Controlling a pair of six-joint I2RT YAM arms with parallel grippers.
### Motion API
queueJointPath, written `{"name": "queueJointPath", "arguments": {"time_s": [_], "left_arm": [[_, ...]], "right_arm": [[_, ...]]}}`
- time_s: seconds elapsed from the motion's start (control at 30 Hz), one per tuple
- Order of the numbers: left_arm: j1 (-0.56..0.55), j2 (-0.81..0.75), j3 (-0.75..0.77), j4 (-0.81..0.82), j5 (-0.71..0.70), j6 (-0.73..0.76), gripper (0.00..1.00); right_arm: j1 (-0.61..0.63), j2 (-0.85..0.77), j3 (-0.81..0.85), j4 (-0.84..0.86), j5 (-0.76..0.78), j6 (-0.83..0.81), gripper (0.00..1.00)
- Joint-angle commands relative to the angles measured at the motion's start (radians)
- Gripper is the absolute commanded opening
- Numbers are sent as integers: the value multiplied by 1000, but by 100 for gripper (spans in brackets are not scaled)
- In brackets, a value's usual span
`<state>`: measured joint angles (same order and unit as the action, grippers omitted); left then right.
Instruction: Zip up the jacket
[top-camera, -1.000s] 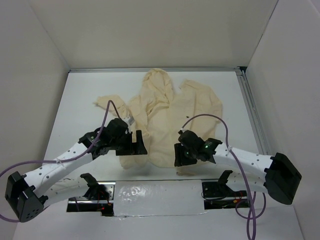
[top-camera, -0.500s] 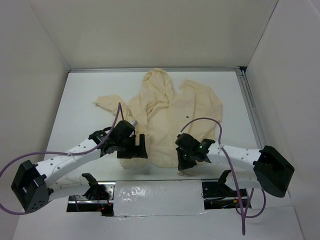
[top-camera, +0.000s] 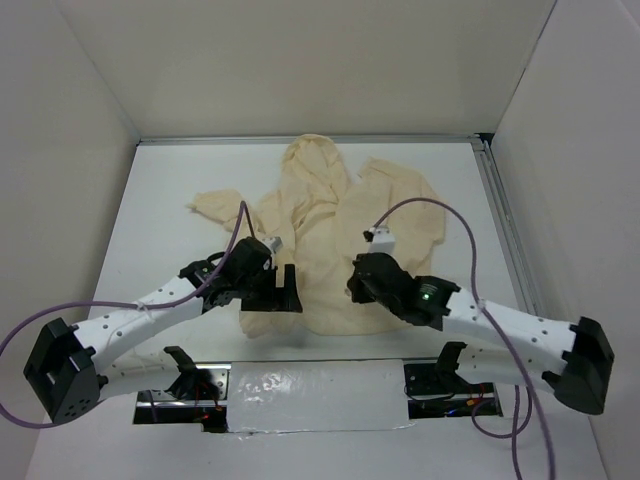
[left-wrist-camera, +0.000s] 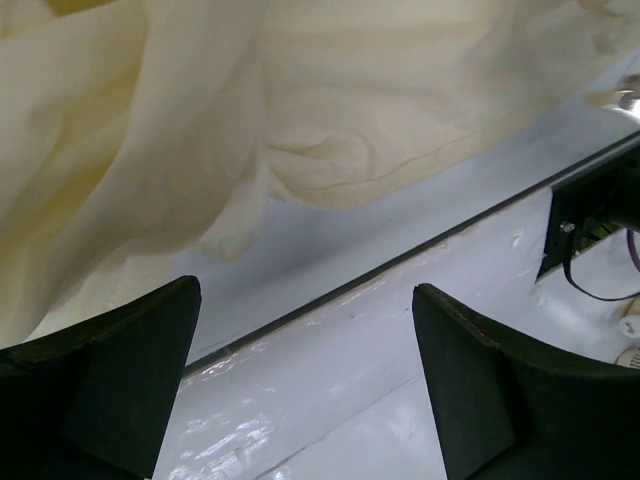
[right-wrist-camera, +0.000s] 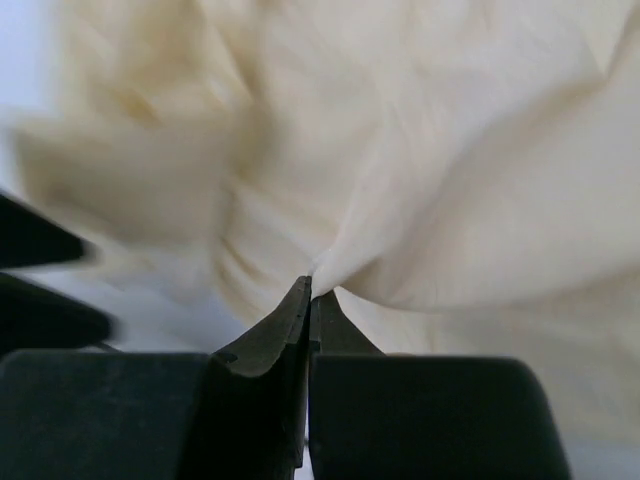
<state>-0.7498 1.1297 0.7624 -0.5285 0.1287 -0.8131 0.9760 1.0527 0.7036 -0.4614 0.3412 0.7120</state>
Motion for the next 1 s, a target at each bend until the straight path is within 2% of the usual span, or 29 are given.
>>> {"name": "queueJointPath", "arguments": {"time_s": [0.0,0.03,0.07,0.13,0.17,0.2,0.3,0.37,0.47,0.57,0.63,0.73,0.83,0.97], "left_arm": [[-3,-28,14,103,63,58,99],[-2,-33,17,139,72,74,99],[-2,-33,29,151,84,97,99],[0,-30,47,165,92,114,99],[0,-25,63,185,100,130,99],[0,-15,70,194,104,135,99],[0,8,97,268,165,175,99],[-3,27,103,353,215,204,99],[-6,91,103,475,314,236,99],[-5,139,110,518,305,232,99],[-5,159,106,631,327,223,99],[-5,194,107,738,373,203,99],[-6,212,98,844,411,190,99],[-10,280,127,883,379,196,99]], "right_arm": [[59,-172,2,331,335,-58,0],[62,-186,-44,411,294,-175,0],[61,-168,-27,446,276,-193,0],[49,-96,60,336,309,-172,0],[49,-45,121,257,353,-133,0],[50,58,229,78,455,-47,0],[50,200,351,-174,580,152,0],[56,205,364,-172,572,196,0],[24,138,333,-59,400,187,0],[-48,66,268,36,192,176,0],[-82,37,243,81,65,185,0],[-123,18,215,125,-37,201,0],[-149,35,231,99,-54,211,0],[-174,17,211,142,-136,245,0]]}}
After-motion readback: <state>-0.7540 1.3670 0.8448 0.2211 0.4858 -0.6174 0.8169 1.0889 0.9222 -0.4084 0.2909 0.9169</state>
